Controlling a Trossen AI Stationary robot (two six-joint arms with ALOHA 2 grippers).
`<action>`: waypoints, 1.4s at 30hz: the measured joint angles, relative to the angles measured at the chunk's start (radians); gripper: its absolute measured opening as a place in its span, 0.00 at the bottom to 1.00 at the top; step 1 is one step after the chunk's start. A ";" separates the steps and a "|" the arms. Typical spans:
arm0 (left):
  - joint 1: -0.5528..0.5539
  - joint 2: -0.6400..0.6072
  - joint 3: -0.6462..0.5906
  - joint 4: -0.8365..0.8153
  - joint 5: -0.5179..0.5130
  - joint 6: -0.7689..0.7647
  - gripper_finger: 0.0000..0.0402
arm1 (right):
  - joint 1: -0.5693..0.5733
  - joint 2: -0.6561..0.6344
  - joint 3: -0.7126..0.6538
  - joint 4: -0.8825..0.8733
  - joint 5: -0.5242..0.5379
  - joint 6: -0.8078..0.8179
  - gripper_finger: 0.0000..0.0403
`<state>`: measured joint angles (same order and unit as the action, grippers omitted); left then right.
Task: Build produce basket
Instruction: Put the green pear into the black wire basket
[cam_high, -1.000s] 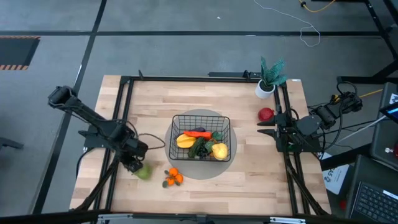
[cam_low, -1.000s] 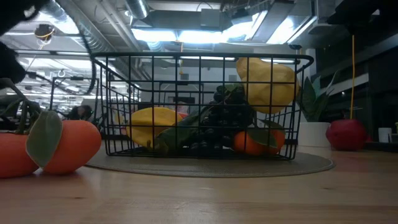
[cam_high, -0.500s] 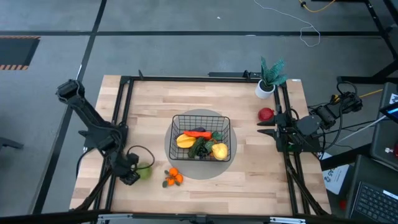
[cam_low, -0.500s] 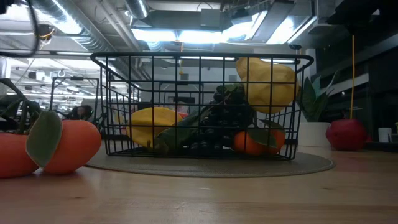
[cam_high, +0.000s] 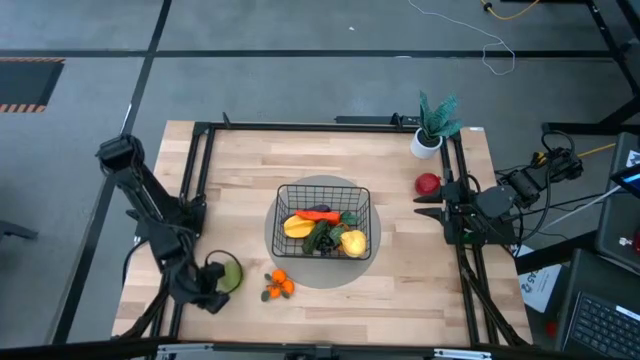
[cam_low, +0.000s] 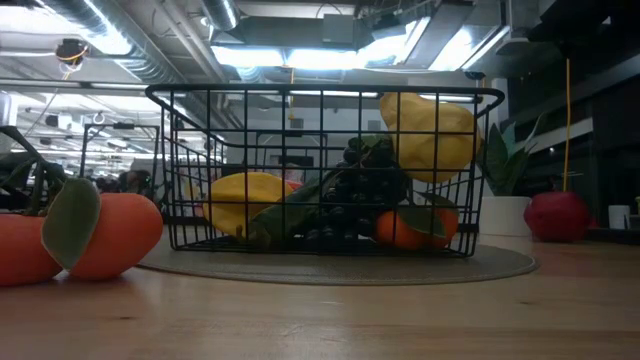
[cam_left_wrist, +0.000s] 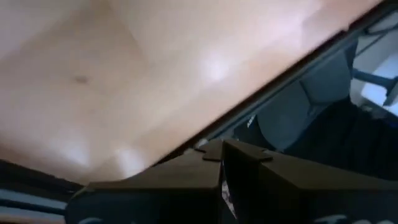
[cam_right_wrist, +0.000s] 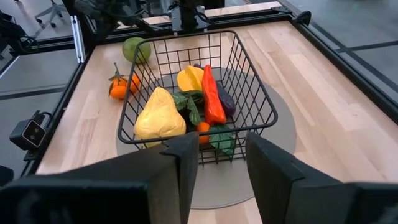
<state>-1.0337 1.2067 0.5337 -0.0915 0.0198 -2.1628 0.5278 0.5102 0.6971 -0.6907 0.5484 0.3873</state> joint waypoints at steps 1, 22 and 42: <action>-0.003 0.018 0.019 0.003 0.002 0.016 0.00 | 0.000 0.000 0.000 0.000 0.001 -0.004 0.31; -0.053 0.454 0.583 -0.466 -0.231 0.261 0.00 | 0.000 0.000 0.000 0.045 0.061 -0.026 0.31; 0.158 0.544 0.584 -0.733 -0.043 0.349 0.00 | 0.000 0.000 0.000 0.042 0.063 -0.030 0.31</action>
<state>-0.8755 1.7512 1.1175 -0.8246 -0.0235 -1.8134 0.5278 0.5105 0.6975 -0.6483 0.6109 0.3575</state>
